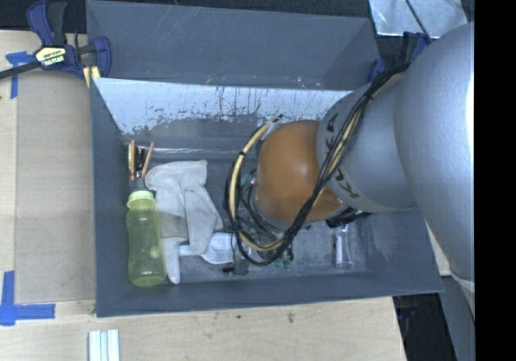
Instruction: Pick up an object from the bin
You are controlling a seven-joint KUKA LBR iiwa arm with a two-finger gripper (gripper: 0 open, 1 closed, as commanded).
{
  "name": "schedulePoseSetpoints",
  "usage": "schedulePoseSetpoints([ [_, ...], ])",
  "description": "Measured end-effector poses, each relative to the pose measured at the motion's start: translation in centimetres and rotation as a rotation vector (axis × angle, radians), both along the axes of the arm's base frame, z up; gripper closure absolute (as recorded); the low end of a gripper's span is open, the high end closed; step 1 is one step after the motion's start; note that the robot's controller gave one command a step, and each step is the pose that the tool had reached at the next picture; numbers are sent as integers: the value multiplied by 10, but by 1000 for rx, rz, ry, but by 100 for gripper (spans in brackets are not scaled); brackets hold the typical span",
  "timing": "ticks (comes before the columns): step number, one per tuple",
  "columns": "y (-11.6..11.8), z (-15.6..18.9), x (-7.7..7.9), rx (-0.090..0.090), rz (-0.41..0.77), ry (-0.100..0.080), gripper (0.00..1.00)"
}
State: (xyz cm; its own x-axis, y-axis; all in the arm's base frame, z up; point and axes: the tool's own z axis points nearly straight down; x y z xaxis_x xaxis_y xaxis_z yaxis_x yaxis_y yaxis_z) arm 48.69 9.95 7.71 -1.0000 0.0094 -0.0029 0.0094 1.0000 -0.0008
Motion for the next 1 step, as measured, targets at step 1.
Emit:
schedulePoseSetpoints([
  [1,0,9,0,0,0,2,100],
])
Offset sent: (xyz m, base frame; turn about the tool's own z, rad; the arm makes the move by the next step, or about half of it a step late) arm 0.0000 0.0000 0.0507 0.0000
